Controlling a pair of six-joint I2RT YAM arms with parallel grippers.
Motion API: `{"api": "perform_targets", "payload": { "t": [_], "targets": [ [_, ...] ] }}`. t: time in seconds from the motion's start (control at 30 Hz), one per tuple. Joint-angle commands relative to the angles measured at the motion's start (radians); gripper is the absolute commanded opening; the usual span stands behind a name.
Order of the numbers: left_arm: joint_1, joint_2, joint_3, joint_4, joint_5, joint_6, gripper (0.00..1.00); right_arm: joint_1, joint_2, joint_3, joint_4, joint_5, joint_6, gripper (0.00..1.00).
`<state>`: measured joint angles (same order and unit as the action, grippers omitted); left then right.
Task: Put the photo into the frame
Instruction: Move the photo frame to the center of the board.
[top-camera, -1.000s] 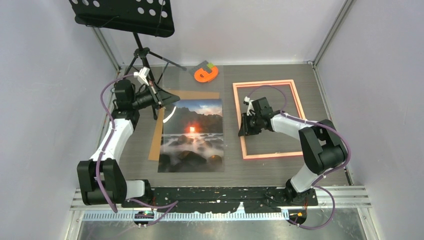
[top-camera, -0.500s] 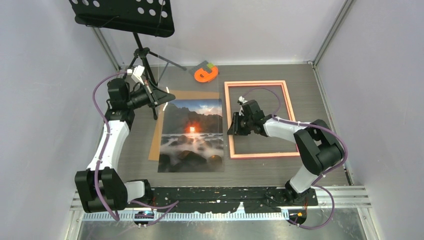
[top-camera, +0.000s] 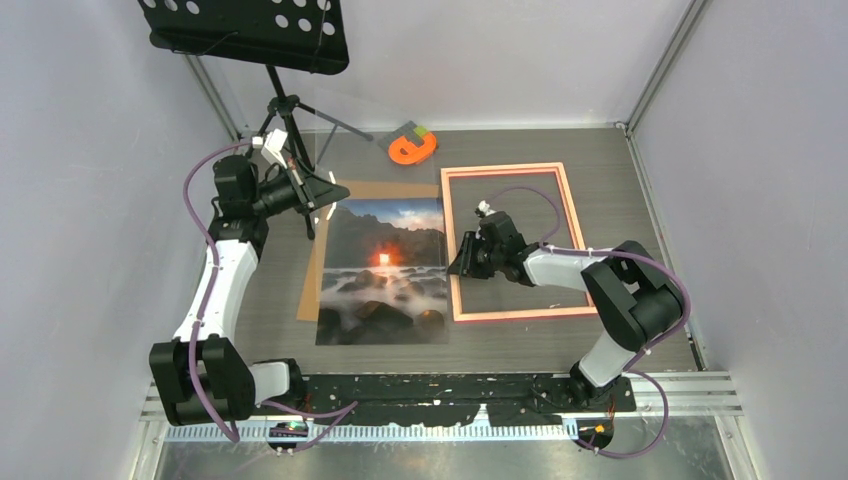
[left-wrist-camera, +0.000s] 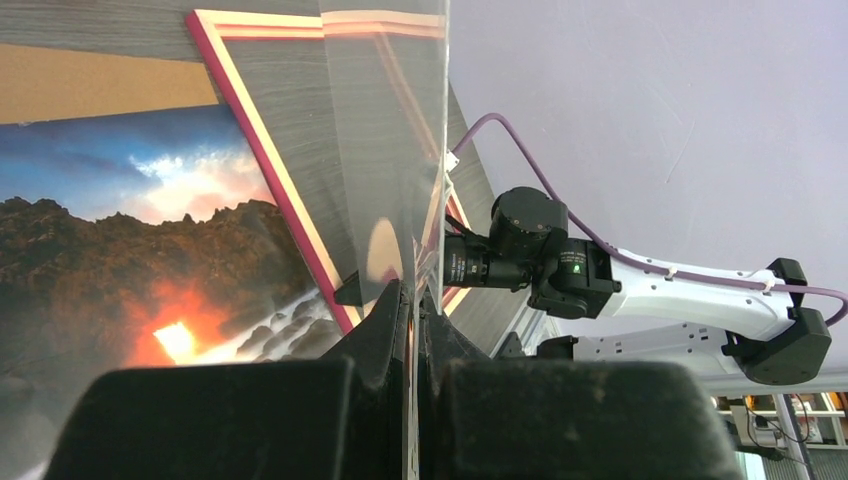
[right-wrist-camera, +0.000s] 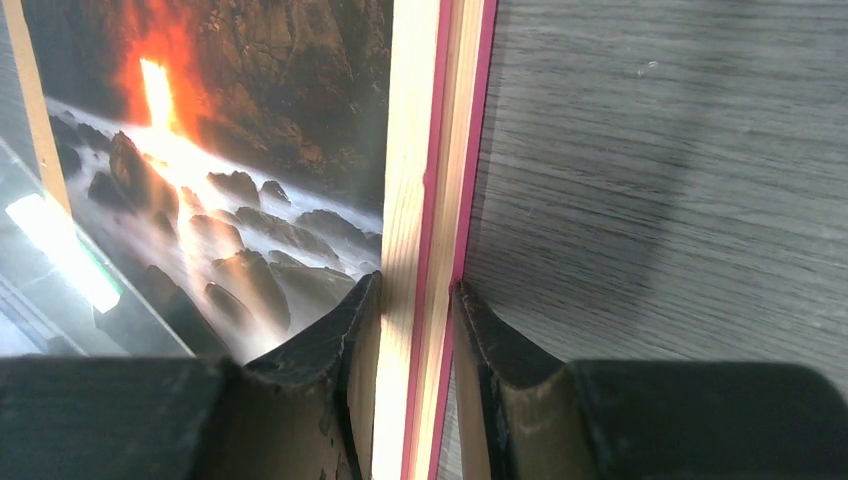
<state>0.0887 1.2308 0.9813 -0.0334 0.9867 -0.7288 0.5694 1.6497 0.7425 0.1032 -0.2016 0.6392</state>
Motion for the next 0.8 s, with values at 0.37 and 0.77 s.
{"api": "perform_targets", "payload": {
  "t": [0.37,0.77],
  "targets": [
    [0.005,0.026,-0.058,0.324,0.002,-0.207,0.00,-0.066,-0.099,0.044,-0.073,0.087,-0.071,0.85],
    [-0.095,0.084,-0.079,0.500,-0.063,-0.367,0.00,-0.392,-0.378,0.118,-0.284,0.226,-0.452,0.86]
  ]
}}
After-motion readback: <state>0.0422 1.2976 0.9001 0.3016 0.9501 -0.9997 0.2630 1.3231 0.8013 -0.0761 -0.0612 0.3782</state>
